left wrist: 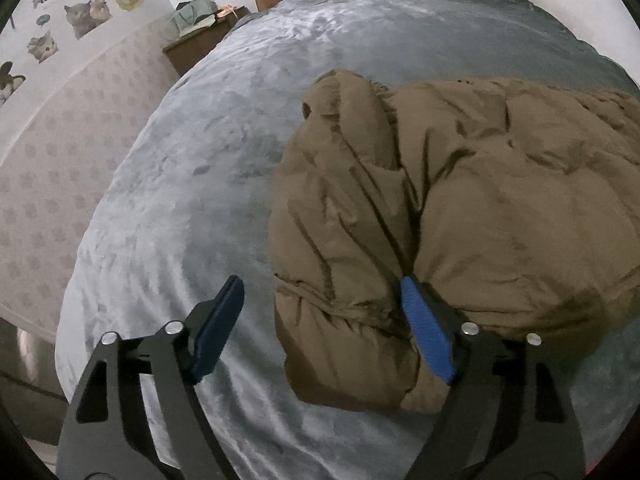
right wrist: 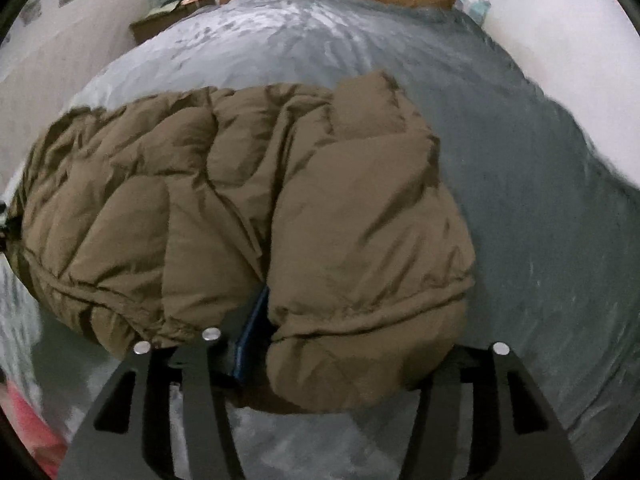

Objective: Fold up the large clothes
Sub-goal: 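Open both tools and release the folded jacket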

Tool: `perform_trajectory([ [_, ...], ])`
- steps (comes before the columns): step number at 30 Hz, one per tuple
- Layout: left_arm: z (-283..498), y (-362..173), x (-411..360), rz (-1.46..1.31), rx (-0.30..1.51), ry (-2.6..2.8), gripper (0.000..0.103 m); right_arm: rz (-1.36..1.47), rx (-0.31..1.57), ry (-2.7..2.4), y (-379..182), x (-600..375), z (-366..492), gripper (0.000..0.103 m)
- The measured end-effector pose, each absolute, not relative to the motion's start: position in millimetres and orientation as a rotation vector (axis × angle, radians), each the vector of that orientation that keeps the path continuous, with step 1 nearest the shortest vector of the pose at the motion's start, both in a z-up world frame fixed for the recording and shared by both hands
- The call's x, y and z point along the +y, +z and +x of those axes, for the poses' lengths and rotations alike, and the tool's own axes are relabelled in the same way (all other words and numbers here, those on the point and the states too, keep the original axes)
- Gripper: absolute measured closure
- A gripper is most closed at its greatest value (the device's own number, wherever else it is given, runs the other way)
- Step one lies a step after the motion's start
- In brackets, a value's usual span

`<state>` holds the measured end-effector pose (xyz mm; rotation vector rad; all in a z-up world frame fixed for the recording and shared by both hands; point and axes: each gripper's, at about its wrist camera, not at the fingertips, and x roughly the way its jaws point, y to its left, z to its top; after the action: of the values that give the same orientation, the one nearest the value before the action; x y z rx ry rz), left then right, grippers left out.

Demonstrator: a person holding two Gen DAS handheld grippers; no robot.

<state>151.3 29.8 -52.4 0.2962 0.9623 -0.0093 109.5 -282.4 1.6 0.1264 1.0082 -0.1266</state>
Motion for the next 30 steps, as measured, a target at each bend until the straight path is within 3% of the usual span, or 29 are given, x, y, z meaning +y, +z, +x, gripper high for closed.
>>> perform_trajectory([
  [4,154,-58,37,0.27,0.988,-0.014,0.031,0.168,1.007,-0.127,3,-292,105,0.042],
  [9,154,-61,46,0.247,0.994,-0.018,0.031,0.223,0.998,-0.138,1,-304,100,0.032],
  [21,146,-60,66,0.209,0.987,-0.022,0.03,0.226,0.967,-0.215,-3,-321,91,0.018],
  [26,143,-60,80,0.194,0.975,0.001,0.019,0.231,0.963,-0.219,-10,-328,87,0.018],
  [28,142,-60,88,0.168,0.979,0.007,0.012,0.234,0.958,-0.226,-12,-330,85,0.014],
  [30,144,-65,95,0.138,1.004,-0.011,0.012,0.229,0.963,-0.237,-23,-333,87,0.011],
])
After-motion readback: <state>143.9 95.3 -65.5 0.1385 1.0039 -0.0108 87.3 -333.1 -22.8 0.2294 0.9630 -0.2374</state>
